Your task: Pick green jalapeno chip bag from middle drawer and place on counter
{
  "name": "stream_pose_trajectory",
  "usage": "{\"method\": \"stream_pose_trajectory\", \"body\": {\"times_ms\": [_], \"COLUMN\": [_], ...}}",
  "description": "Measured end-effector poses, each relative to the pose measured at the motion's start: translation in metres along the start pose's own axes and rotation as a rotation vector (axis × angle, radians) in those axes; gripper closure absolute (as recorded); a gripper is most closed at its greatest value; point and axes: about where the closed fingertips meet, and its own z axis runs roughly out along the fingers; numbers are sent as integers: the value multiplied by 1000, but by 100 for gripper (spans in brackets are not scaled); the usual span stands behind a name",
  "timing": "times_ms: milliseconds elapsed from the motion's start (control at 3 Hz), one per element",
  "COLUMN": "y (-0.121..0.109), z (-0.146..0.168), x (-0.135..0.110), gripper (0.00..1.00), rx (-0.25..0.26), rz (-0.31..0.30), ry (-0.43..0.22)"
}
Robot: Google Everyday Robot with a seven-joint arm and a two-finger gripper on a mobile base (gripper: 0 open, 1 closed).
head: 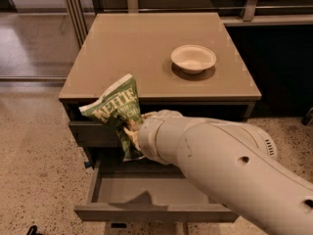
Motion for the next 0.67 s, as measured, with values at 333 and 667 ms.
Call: {"method": "stream_pose_trajectory", "body": {"times_ms": [333,667], "y": [-28,-55], "z": [-22,-40], "x": [-38,-67], "gripper": [100,100], "rx": [82,145], "rz": [-33,-51], "ry": [-43,-63]}}
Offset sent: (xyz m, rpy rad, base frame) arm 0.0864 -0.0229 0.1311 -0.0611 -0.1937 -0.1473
